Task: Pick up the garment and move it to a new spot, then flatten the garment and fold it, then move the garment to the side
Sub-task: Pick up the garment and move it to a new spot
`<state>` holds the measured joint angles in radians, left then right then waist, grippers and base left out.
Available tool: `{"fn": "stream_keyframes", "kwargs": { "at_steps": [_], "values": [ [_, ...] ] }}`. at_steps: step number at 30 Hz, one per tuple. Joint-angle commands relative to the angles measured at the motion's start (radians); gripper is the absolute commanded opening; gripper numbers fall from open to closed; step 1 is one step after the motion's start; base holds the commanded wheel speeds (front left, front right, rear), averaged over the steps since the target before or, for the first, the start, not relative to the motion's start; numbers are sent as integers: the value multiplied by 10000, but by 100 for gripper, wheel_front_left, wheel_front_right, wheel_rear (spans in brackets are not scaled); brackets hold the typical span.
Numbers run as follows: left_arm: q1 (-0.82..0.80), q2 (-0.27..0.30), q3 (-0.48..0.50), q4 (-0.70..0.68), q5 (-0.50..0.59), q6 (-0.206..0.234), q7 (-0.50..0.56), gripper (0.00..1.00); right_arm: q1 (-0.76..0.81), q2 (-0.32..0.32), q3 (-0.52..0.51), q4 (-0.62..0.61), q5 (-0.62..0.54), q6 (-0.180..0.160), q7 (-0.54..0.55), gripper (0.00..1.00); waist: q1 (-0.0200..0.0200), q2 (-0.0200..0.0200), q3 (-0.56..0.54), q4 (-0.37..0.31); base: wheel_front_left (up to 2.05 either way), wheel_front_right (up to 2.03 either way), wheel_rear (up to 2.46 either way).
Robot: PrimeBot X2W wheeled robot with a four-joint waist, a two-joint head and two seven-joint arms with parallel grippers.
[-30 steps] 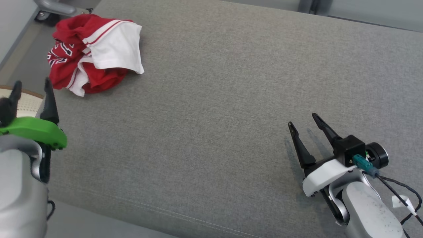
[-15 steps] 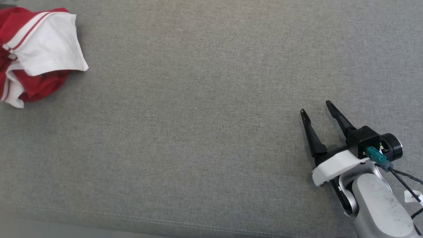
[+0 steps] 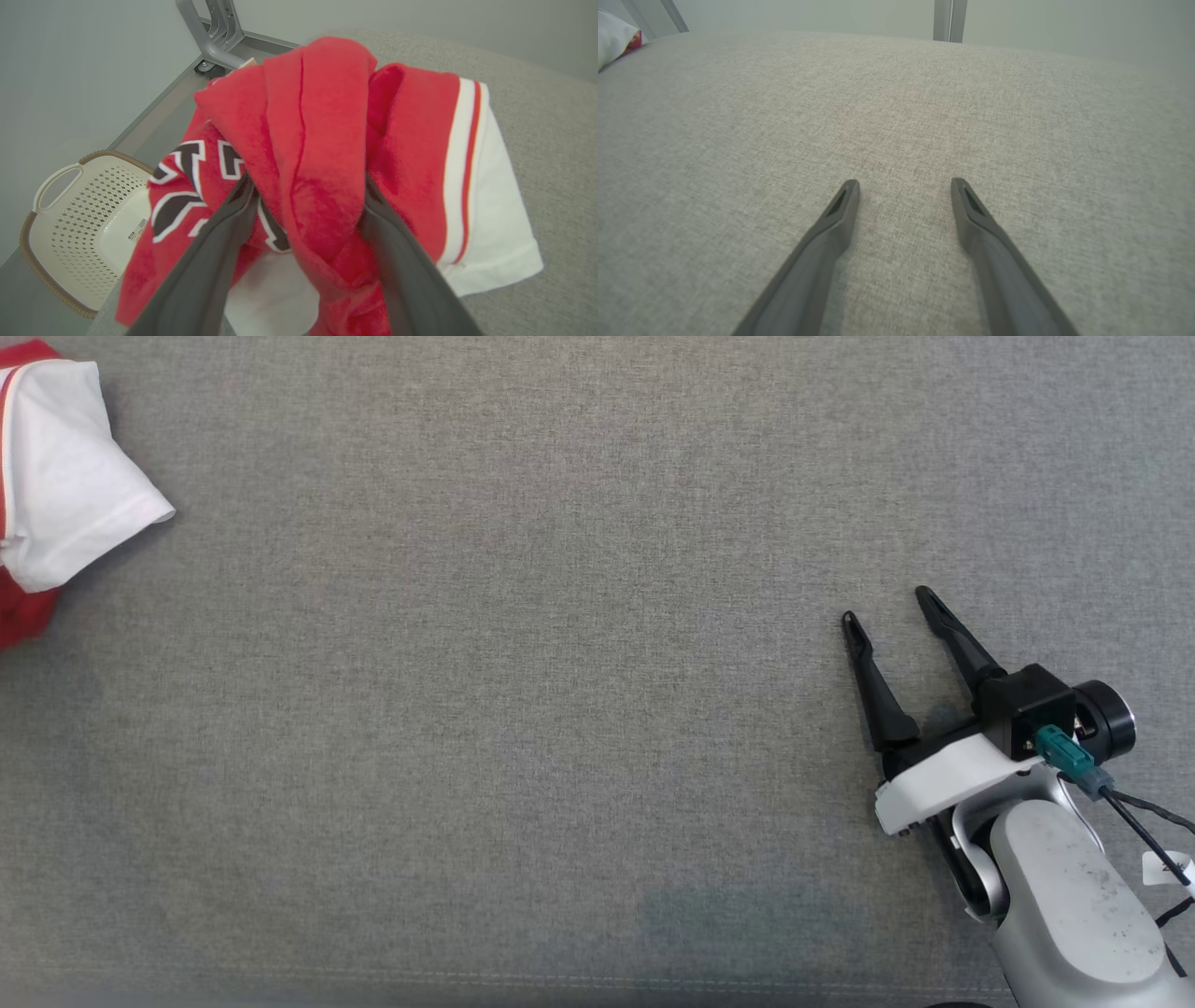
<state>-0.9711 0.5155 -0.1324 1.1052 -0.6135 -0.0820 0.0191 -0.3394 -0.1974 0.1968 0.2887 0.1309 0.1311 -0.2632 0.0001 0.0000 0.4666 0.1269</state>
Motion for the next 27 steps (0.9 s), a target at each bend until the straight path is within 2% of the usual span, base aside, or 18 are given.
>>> {"fn": "stream_keyframes", "kwargs": {
  "at_steps": [1,9,14,21,27],
  "values": [
    [-125,-66,-1,178,-19,-13,-92,0,-47,-14,5,138,35,-6,-26,100,-1,0,-25,-41,0,0,0],
    [-605,311,-662,167,676,-174,-987,0,75,256,-16,211,190,-6,-25,100,-1,0,-687,-114,0,0,0],
    [-1288,414,-1519,-353,1460,-339,-1478,0,286,551,-52,290,305,-6,-27,100,-1,0,-1325,-214,0,0,0],
    [-1995,-26,-2521,-1385,1892,-464,-1496,0,663,850,-198,370,455,-5,-27,100,-1,0,-1997,-407,0,0,0],
    [-1549,-714,-3187,-2519,1293,-488,-1221,0,986,1085,-400,347,565,-6,-27,100,-1,0,-2422,-859,0,0,0]
  ]
}}
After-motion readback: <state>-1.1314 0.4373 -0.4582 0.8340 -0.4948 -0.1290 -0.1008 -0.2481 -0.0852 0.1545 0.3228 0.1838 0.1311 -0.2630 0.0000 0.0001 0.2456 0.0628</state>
